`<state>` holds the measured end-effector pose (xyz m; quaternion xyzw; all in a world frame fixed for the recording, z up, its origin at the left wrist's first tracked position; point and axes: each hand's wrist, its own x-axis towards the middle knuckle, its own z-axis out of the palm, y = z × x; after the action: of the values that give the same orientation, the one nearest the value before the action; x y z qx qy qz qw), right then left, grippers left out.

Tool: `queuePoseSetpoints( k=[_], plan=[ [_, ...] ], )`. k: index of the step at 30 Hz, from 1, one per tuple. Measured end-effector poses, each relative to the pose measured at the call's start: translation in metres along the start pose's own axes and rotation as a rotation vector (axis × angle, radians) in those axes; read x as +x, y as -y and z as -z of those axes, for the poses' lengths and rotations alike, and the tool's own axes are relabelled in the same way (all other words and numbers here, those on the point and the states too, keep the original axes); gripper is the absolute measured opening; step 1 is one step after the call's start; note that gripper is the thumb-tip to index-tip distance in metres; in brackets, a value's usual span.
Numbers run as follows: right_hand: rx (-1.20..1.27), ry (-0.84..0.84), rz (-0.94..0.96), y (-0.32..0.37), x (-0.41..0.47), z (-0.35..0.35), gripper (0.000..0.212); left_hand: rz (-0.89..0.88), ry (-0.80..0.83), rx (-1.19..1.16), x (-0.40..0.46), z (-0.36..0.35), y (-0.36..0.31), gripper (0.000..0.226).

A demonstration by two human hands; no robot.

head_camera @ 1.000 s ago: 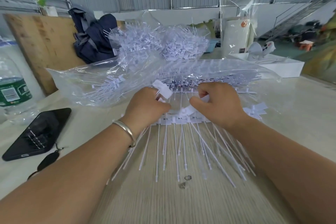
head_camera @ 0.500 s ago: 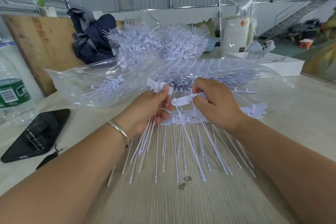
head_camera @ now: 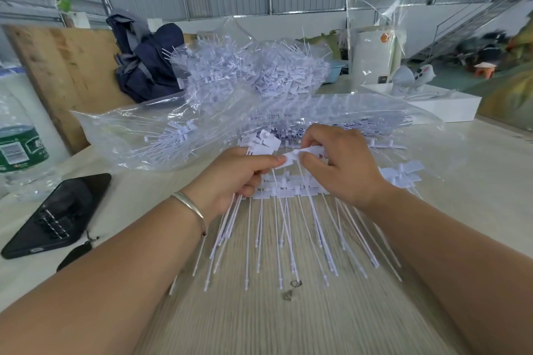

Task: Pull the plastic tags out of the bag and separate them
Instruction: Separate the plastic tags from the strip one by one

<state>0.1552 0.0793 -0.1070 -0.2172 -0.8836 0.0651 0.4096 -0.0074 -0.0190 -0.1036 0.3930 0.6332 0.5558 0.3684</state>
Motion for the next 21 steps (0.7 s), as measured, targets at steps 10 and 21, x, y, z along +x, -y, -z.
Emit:
queuePoseSetpoints(
  k=[10, 21],
  plan=[
    [0.168, 0.112, -0.207, -0.008, 0.003, 0.001, 0.036, -0.03, 0.029, -0.049, -0.001, 0.001, 0.002, 0.016],
    [0.355, 0.169, -0.24, 0.009, 0.0, -0.002, 0.036, -0.006, 0.242, -0.167, -0.007, -0.014, -0.005, 0.042]
  ],
)
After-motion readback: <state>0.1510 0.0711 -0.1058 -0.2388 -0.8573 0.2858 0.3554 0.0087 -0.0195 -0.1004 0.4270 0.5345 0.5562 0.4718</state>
